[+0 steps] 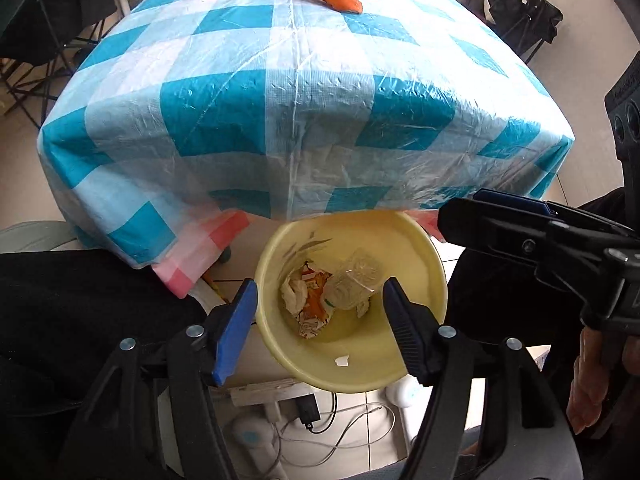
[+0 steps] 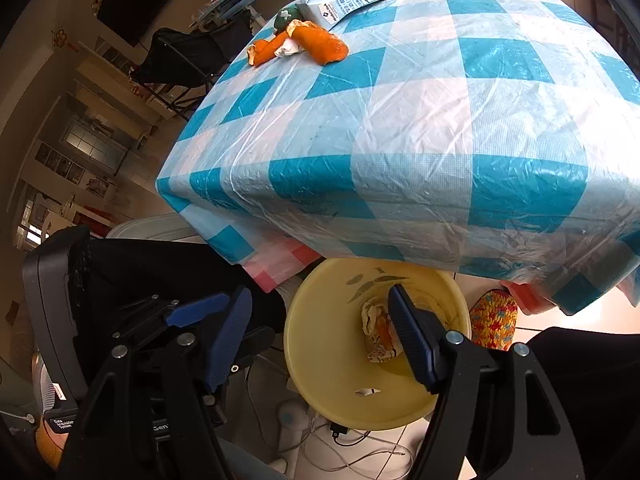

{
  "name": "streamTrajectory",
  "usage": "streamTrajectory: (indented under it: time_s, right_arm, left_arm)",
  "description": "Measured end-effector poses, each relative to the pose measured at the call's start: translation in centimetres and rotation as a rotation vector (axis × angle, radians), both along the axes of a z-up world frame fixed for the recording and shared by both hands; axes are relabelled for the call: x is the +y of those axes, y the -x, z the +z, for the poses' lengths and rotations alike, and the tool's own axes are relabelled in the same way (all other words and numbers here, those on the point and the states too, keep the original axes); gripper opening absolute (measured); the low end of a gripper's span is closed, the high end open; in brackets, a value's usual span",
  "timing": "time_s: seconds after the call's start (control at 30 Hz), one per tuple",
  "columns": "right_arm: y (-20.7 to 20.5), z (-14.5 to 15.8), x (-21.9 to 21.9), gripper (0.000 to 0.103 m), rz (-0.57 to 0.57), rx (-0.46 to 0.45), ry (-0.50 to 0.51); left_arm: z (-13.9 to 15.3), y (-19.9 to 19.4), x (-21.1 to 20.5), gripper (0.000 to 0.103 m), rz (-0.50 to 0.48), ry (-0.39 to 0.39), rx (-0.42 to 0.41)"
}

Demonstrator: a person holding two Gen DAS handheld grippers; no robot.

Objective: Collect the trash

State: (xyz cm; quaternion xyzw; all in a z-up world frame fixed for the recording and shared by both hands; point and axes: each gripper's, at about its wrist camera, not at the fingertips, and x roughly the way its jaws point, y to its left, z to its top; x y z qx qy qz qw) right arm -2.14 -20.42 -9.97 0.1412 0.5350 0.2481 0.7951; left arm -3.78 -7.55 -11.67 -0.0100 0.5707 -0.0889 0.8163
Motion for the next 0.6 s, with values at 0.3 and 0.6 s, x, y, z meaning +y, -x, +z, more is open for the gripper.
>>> streamTrajectory:
  time_s: [0.3,0.6]
  right_arm:
    - [0.4,0.8,-0.4,0.074,-0.039,-0.065,0.010]
    - [0.3,1.2,-0.4,0.075,-0.060,-0.116,0.034]
  left_arm:
    - [2.1,0.2,0.0,0.085,0.034,-0.060,-0.152]
    - [2.8,0.3,0.5,0.088,0.074,-0.060,-0.214]
